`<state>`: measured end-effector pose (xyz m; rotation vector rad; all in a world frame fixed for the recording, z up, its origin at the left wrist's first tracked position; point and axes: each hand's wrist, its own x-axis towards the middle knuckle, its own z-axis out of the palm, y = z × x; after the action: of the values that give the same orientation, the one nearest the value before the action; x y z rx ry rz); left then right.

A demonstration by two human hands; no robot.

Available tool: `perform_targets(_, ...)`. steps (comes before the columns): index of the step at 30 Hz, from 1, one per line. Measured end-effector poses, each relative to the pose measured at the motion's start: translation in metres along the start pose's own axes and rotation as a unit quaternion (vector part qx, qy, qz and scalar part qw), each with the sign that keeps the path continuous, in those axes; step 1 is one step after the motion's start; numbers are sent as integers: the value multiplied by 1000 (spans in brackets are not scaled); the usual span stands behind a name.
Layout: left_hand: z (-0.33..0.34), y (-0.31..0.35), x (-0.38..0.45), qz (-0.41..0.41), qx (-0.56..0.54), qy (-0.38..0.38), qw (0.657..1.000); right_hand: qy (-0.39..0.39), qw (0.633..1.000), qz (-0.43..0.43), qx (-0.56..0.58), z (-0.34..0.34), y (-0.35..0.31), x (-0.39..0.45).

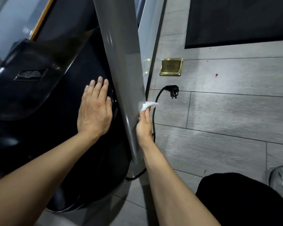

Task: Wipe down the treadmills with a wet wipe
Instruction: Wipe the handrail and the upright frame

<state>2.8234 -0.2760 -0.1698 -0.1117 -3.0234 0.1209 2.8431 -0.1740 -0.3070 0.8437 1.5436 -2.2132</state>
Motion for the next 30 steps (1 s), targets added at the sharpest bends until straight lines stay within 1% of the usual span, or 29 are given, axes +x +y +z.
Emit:
perform_targets(1,0,0,0,0,-1,1,1000,-2,1000,14,-9,-3,9,1)
perform_targets(2,0,0,1,0,-3,2,1000,4,998,57,-20,-8,18,1)
perform_targets(3,0,0,1,0,-5,1,1000,14,993,114,-9,-13,24,2)
perform_targets(4,0,0,1,-1,-7,-1,1000,22,989,149,0,-17,24,5)
perform_targets(5,-1,0,1,-3,-9,-2,1000,19,987,157,0,-18,15,7)
perform_targets(6,-1,0,1,-4,-10,-3,1000,1,991,130,-10,-16,1,9)
perform_targets(7,-1,0,0,-4,-10,-4,1000,-10,997,81,-11,-11,-16,15)
perform_targets(8,0,0,0,-4,-9,-7,1000,-21,1000,9,-3,-4,-35,20)
perform_targets(9,1,-1,1,-5,-7,-9,1000,-41,997,-58,5,5,-55,24)
perform_targets(11,1,-1,1,-6,-1,-9,1000,-62,987,-149,-3,19,-83,30)
perform_targets(12,1,-1,2,-6,2,-9,1000,-55,984,-168,-4,22,-87,34)
perform_targets(13,0,-1,2,-5,4,-10,1000,-46,987,-155,-6,19,-84,36)
perform_targets(16,-1,0,2,-6,1,-11,1000,-41,999,-15,-16,0,-61,38)
perform_targets(17,-1,1,2,-7,0,-13,1000,-37,999,0,-26,-3,-59,35)
perform_targets(18,0,0,2,-8,-1,-16,1000,-35,999,-16,-31,-1,-65,35)
perform_targets(20,2,-1,1,-12,1,-18,1000,-42,995,-96,3,12,-101,37)
perform_targets(22,2,-3,1,-11,4,-22,1000,-79,977,-195,31,28,-152,42)
perform_targets(23,3,-3,1,-12,5,-22,1000,-95,966,-239,22,35,-175,47)
perform_targets(24,4,-4,1,-13,6,-21,1000,-105,959,-264,12,38,-191,51)
perform_targets(25,5,-4,1,-12,7,-21,1000,-109,958,-263,16,39,-198,55)
perform_targets(26,5,-4,1,-10,7,-21,1000,-104,966,-236,24,36,-194,59)
perform_targets(28,5,-3,0,-9,7,-18,1000,-82,985,-151,27,25,-157,64)
perform_targets(30,4,-3,1,-11,9,-17,1000,-72,995,-62,3,13,-112,59)
